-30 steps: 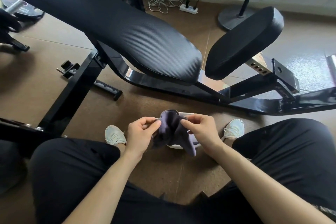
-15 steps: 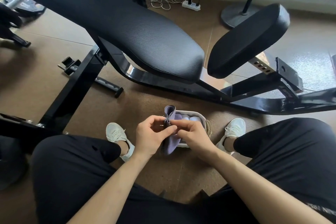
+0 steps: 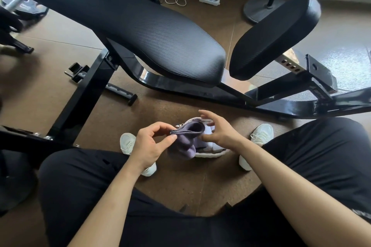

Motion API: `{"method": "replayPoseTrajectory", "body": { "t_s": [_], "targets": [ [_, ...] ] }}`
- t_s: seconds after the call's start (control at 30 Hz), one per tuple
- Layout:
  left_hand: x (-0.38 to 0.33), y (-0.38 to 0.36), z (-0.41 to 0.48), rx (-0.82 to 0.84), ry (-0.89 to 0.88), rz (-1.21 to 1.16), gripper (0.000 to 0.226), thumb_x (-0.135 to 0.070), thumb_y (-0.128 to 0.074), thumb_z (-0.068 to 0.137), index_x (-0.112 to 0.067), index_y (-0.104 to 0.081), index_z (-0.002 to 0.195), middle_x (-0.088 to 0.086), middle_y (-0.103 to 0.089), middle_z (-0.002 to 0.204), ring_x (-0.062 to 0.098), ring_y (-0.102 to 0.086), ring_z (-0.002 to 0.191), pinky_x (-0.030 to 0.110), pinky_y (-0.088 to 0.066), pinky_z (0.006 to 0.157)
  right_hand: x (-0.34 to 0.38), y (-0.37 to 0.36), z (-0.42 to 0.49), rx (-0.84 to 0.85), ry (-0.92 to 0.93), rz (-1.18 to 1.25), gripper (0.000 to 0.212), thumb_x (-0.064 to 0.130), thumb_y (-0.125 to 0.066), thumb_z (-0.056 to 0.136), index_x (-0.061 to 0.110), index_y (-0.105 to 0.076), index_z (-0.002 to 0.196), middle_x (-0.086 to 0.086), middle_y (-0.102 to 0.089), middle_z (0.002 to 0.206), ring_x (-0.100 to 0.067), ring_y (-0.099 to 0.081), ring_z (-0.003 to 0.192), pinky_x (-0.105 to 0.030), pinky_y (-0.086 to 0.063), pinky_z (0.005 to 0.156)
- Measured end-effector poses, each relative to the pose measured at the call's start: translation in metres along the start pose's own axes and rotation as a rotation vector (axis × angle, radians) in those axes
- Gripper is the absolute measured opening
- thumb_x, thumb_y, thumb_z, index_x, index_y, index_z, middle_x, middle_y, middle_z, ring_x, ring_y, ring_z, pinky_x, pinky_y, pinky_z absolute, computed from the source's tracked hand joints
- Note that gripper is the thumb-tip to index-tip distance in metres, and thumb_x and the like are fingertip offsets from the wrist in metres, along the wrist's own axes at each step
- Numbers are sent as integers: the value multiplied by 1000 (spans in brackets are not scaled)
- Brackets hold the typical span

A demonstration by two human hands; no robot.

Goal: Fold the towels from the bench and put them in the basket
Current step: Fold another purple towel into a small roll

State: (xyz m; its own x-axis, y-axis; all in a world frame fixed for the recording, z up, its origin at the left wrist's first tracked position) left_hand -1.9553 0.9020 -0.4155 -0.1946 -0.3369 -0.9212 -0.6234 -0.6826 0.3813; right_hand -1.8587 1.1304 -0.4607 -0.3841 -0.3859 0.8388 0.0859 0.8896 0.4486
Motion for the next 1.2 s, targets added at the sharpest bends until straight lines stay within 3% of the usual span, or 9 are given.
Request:
{"method": "replayPoseTrajectory", "body": {
  "t_s": [0.1, 0.2, 0.4, 0.47, 0.6, 0.77, 0.87, 1.0, 1.2],
  "targets": [
    [-1, 5, -2, -12, 1, -14, 20, -2, -75, 87, -20, -75, 97, -12, -76, 92, 10, -72, 92, 16, -54, 80, 4, -1, -1, 47, 45, -76, 34, 9, -81, 78, 25, -72, 107, 2, -73, 97, -21, -68, 87, -31, -56, 75],
    [4, 12, -2, -63, 61, -2, 16, -6, -75, 89, -18, -74, 99, -12, -76, 90, 7, -72, 89, 13, -54, 76, 6, 7, -3, 31, 67, -148, 17, 13, -81, 81, 27, -71, 86, 7, -72, 83, -17, -66, 79, -36, -56, 77],
    [16, 19, 2, -138, 174, 99, 11, -13, -73, 92, -21, -71, 99, -8, -72, 90, 0, -66, 82, 10, -47, 70, 20, 25, -13, 19, 111, 123, 6, 9, -74, 90, 12, -70, 94, 0, -74, 91, -7, -69, 84, -25, -57, 80],
    [16, 18, 2, -107, 185, 129, 14, -10, -73, 91, -20, -70, 101, -7, -72, 93, 3, -67, 86, 9, -47, 70, 25, 23, -16, -23, 132, 196, 6, 8, -73, 91, 9, -68, 94, -5, -72, 87, -10, -66, 82, -29, -55, 80],
    [12, 14, 2, 22, 152, 162, 28, -3, -73, 85, -20, -70, 107, -5, -72, 103, 10, -68, 97, 7, -49, 74, 33, 21, -19, -90, 177, 207, 5, 9, -73, 91, 11, -69, 94, 8, -71, 84, -6, -62, 78, -28, -53, 76],
    [-2, -7, 10, 94, -7, 231, 41, -46, -77, 71, -27, -70, 108, -11, -63, 107, 7, -65, 100, 24, -54, 83, 40, 19, -23, -95, 235, 118, 8, 11, -75, 89, 15, -73, 95, 11, -71, 83, -1, -65, 79, -20, -54, 78],
    [-14, -24, 16, 84, -112, 319, 42, -52, -73, 77, -31, -68, 113, -17, -68, 107, 5, -65, 101, 31, -57, 86, 40, 18, -26, -82, 242, 99, 12, 11, -77, 87, 21, -73, 93, 12, -72, 82, 0, -65, 78, -17, -51, 76],
    [-12, -38, 21, 67, -200, 343, 28, -46, -65, 89, -28, -72, 109, -16, -72, 103, 9, -68, 95, 42, -57, 81, 34, 23, -28, -72, 215, 158, 12, 11, -76, 88, 21, -73, 95, 8, -73, 85, -6, -67, 82, -24, -54, 76],
    [-21, -33, 22, 45, -238, 190, 25, -37, -67, 93, -17, -74, 104, -9, -73, 95, 12, -69, 89, 36, -57, 79, 5, 21, -22, 179, 104, -44, 23, 21, -77, 83, 18, -73, 106, -5, -74, 105, -22, -68, 100, -41, -56, 89]
  ]
}}
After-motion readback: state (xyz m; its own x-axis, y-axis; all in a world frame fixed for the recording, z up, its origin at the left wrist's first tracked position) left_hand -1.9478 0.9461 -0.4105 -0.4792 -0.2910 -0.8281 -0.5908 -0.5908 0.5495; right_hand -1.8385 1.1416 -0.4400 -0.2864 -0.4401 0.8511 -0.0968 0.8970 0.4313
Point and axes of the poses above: each hand's wrist, its own z-axis towards the middle knuckle, its own y-axis out of the back of the hand, x = y × z, the point moved 1 cm from there along z, towards the middle knuckle
